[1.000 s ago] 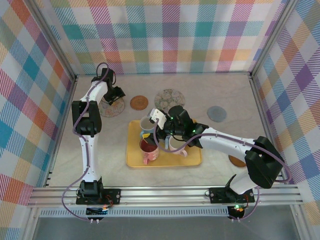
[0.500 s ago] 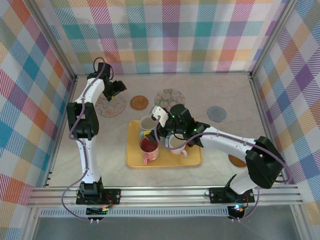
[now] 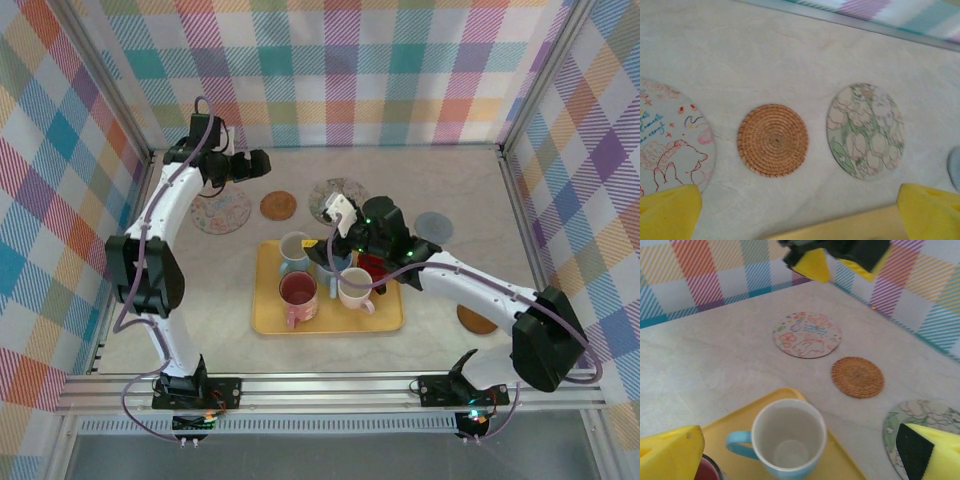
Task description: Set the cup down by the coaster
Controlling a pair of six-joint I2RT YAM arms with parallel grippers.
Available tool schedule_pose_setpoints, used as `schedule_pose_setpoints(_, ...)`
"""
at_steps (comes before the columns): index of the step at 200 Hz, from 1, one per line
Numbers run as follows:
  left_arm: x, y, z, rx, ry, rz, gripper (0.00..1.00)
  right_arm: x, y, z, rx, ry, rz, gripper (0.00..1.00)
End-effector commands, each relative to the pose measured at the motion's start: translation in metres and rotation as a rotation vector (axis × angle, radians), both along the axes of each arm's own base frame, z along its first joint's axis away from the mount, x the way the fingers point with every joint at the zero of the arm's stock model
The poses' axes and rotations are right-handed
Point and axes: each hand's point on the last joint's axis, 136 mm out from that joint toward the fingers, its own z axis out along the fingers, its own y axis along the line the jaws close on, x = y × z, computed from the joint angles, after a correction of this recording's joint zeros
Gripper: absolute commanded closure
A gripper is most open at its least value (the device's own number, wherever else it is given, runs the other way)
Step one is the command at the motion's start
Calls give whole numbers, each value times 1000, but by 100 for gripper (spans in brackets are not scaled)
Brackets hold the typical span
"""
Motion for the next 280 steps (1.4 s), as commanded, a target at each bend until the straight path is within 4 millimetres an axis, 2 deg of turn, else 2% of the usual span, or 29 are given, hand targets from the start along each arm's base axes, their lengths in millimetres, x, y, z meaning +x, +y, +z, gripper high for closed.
schedule_pose_setpoints(1, -15, -12, 31, 28, -136, -109, 0, 5, -15, 14, -6, -23, -36, 1)
schedule_pose_setpoints(33, -42, -30, 48, 18, -237, -202, 0, 21, -46, 16, -5, 24, -160, 1)
schedule_pose_setpoints(60, -67, -42, 50, 23, -288, -284, 0, 34, -77, 15, -12, 61, -263, 0)
schedule_pose_setpoints(89, -91, -54, 54, -7, -385, -348, 0, 46, -107, 5, -8, 153, -386, 5)
schedule_pose_setpoints(115, -109, -61, 56, -30, -471, -393, 0, 56, -133, -6, -11, 231, -489, 14)
schedule_pose_setpoints(196, -158, -94, 39, -72, -441, -607, 0, 85, -215, -46, -50, 446, -739, 47)
schedule_pose_setpoints(240, -174, -109, 36, -74, -494, -685, 0, 92, -244, -71, -37, 556, -823, 60)
schedule_pose_setpoints(280, -191, -126, 39, -83, -575, -754, 0, 99, -266, -96, -40, 650, -892, 100)
